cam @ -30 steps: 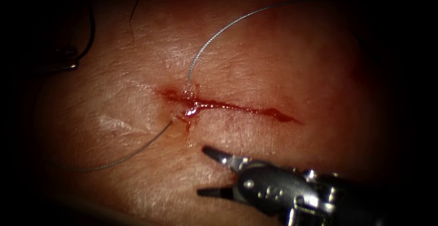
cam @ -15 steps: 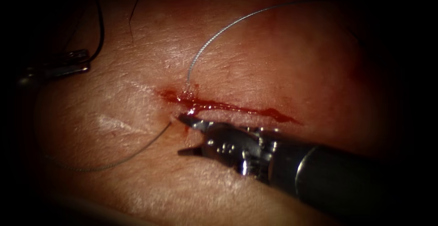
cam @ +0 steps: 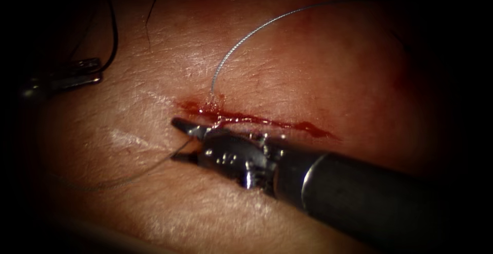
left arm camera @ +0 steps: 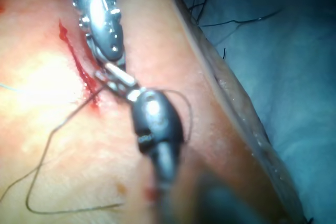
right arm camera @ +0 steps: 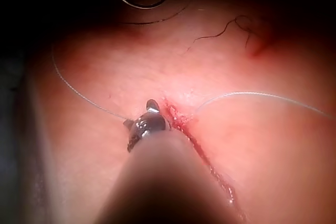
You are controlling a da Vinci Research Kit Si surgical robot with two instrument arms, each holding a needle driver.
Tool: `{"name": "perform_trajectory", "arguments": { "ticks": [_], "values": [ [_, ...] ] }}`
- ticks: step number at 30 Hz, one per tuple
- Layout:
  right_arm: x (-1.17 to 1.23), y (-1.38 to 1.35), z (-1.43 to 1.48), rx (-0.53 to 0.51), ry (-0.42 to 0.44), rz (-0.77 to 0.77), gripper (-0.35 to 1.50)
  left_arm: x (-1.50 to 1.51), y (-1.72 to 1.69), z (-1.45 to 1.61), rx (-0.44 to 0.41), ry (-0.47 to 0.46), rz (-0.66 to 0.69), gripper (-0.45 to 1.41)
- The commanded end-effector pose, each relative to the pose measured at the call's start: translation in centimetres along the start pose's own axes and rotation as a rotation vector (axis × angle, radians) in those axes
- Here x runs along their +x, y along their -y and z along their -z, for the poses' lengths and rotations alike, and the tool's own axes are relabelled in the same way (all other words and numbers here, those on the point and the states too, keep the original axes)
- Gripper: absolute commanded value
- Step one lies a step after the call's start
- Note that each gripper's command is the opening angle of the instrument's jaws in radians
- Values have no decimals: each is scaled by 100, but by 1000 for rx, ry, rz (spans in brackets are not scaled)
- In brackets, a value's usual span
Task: Wound Closure
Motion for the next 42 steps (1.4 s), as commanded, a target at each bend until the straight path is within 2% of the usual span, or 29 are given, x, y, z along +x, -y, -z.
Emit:
{"name": "perform_trajectory", "arguments": {
  "ticks": [1,3,6,12,14,16,17,19,21,22,23,25,26,29,30,31,32,33,35,37,38,42],
  "values": [
    [-2,3,-2,3,10,-1,-35,-8,-8,0,-2,3,3,-45],
    [-7,6,9,17,37,-21,-35,-8,-7,0,-2,3,3,-45],
    [-4,12,17,24,33,-35,-35,-8,-8,-1,-4,1,3,-45],
    [35,63,65,78,10,-58,-35,-7,-10,-4,-8,-2,3,-45],
    [62,92,96,100,3,-65,-35,-6,-11,-5,-11,-5,4,-45],
    [81,109,117,109,-4,-67,-35,-5,-12,-7,-10,-4,4,-45],
    [106,127,139,118,-7,-72,-35,-5,-13,-8,-11,-6,4,-45],
    [132,145,159,133,-15,-88,-35,-4,-13,-9,-11,-10,4,-45],
    [155,161,170,154,-29,-103,-35,-4,-13,-9,-11,-10,4,-45],
    [155,161,170,154,-29,-103,-35,-4,-13,-9,-11,-10,4,-45],
    [184,180,178,181,-46,-113,-35,-4,-13,-9,-11,-10,4,-45],
    [213,196,182,211,-67,-112,-35,-4,-13,-8,-12,-10,4,-45],
    [236,206,183,239,-94,-113,-35,-4,-13,-8,-12,-10,4,-45],
    [260,207,183,239,-132,-106,-35,-4,-14,-7,-12,-10,4,-45],
    [263,204,183,203,-139,-110,29,-4,-13,-7,-12,-10,4,-45],
    [262,200,183,173,-137,-114,79,-4,-13,-7,-14,-7,4,-45],
    [259,196,182,146,-138,-114,113,-4,-13,-7,-14,-8,4,-45],
    [252,190,182,119,-127,-122,133,-4,-13,-7,-14,-8,4,-45],
    [235,178,187,82,-110,-136,145,-4,-13,-7,-14,-8,4,-45],
    [227,173,191,65,-107,-142,147,-4,-13,-7,-15,-8,4,-45],
    [202,161,210,52,-106,-157,147,-5,-12,-7,-15,-8,4,-45],
    [164,142,244,32,-103,-164,145,-5,-11,-7,-15,-8,4,-45]
  ]
}}
